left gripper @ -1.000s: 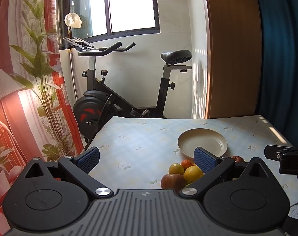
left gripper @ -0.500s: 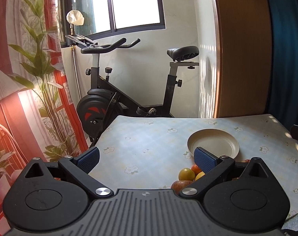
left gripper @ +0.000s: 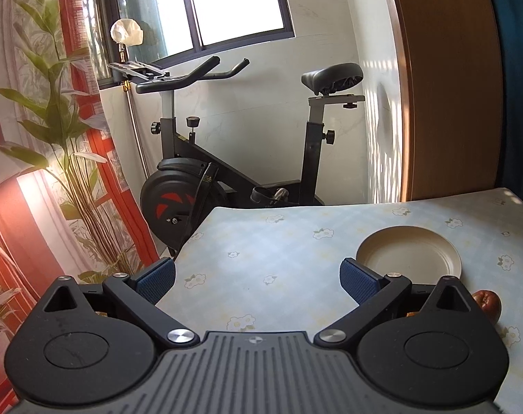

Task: Organize fruits
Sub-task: 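Move the left tool down over the large red apple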

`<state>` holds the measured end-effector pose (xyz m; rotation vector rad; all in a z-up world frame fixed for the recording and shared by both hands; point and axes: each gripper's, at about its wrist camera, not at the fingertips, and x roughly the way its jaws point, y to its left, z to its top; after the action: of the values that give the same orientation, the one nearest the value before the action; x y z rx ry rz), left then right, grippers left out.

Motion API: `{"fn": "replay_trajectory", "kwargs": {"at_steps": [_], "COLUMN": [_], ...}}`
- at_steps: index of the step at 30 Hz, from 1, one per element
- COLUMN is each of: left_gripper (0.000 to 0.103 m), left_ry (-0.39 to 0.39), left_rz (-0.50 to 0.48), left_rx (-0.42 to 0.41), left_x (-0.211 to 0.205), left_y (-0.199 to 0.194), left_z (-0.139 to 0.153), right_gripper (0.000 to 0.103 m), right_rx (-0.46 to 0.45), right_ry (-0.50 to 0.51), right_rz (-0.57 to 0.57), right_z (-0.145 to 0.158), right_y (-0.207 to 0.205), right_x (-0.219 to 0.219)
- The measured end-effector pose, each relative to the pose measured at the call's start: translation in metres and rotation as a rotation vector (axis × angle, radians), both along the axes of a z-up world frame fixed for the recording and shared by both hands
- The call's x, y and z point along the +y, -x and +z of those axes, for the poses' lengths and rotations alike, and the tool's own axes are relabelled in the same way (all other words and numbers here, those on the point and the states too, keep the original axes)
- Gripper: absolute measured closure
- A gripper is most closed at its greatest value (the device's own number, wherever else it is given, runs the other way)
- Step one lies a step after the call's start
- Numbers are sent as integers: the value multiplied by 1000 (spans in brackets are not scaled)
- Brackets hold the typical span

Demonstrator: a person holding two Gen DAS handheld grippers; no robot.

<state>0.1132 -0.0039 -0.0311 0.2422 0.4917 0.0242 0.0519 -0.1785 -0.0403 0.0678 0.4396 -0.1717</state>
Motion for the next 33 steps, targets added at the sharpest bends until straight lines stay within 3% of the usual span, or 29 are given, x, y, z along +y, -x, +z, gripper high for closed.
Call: {"fn": "replay_trajectory", "kwargs": {"at_steps": [5, 10, 17, 21, 28, 33], "left_gripper": [0, 1, 2, 2, 5, 5], "left_ry": [-18, 15, 65, 113, 96, 103], "left_rz": [-70, -128, -230, -288, -325, -328], "left_rx": [11, 38, 147, 186, 119, 230], "left_x": [-13, -27, -49, -58, -79, -86], "left_y": [-18, -35, -56, -63, -55, -61], "left_z": [-11, -25, -49, -60, -68, -73], "right_gripper": [0, 0, 0, 0, 0, 0], "right_rx": [101, 163, 200, 238, 297, 313], "right_ry": [8, -16, 86, 46, 5, -54], "right_rz": [53, 72, 92, 97, 113, 93], "right_z": [-19, -35, -60, -74, -100, -115], "right_y": [-19, -31, -35, -39, -40, -40], "right_x": [0, -12, -21, -31, -45, -58]}}
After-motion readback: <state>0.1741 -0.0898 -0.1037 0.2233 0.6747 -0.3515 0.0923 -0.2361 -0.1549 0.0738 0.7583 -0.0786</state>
